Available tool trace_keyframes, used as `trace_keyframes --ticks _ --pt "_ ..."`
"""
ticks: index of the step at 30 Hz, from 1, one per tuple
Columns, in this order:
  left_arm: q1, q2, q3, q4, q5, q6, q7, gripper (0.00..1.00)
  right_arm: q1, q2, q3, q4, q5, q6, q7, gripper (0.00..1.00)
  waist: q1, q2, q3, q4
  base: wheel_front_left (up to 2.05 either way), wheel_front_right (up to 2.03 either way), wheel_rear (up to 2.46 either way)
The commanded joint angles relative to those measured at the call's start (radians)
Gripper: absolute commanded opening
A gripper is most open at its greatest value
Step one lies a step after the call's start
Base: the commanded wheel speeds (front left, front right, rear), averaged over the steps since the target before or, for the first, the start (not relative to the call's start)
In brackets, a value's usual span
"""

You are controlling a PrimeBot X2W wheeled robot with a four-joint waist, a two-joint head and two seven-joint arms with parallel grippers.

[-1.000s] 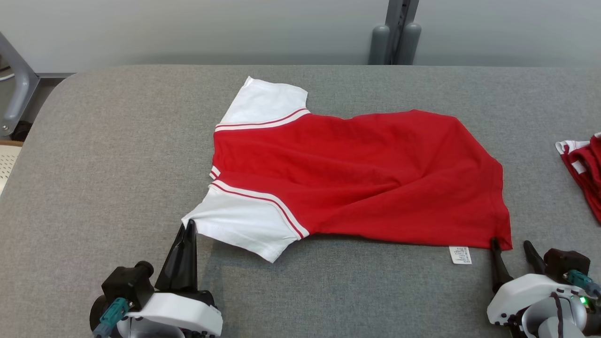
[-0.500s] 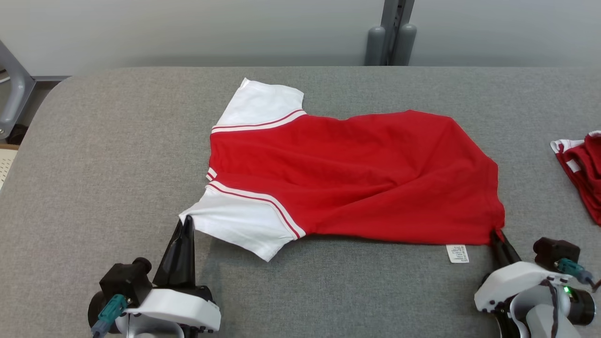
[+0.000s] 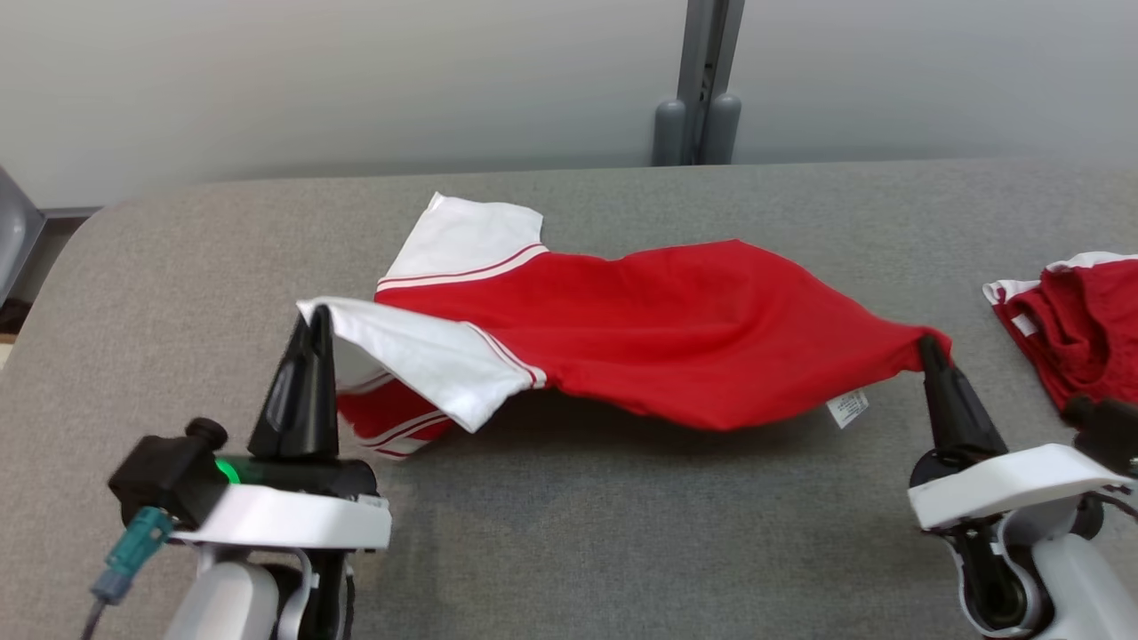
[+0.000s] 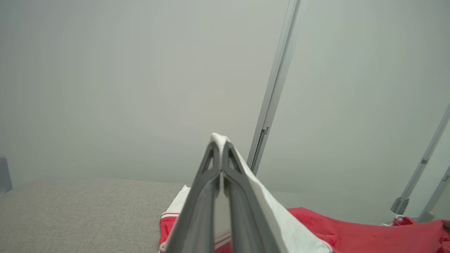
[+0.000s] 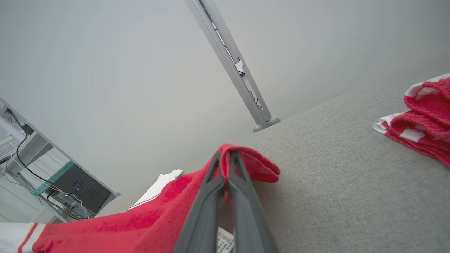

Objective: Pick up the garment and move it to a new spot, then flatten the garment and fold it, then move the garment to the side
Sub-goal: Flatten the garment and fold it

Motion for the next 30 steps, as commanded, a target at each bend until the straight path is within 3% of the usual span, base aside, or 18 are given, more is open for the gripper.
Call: trace_keyframes --ticks 1,10,18,23,30 --pt "-0.024 0.011 0.01 -0.032 -0.005 -0.007 0.0 0.0 0.026 -0.024 0.001 -0.06 0.035 0.0 0.016 0.0 0.0 0.0 -0.017 -0.012 0.0 0.0 0.0" --pt "-0.085 0.079 0.017 -0.288 0.012 -0.022 0.064 0.0 0.115 -0.09 -0.061 -0.471 0.186 0.0 0.093 0.0 0.0 0.0 -0.051 -0.04 0.0 0.0 0.0" --pt "-0.171 0.131 -0.003 -0.475 0.02 -0.031 0.189 0.0 0.14 -0.094 -0.167 -0.708 0.219 0.0 0.177 0.0 0.0 0.0 -0.026 -0.047 0.0 0.0 0.0" --pt "-0.286 0.145 -0.007 -0.419 -0.017 -0.065 0.25 0.0 0.061 -0.079 -0.202 -0.707 0.192 0.0 0.243 0.0 0.0 0.0 0.046 -0.047 0.0 0.0 0.0" --pt "-0.563 0.184 -0.018 -0.209 -0.006 -0.126 0.318 0.0 -0.211 -0.067 -0.173 -0.561 0.142 0.001 0.317 0.0 0.0 0.0 0.21 -0.061 0.0 0.0 0.0"
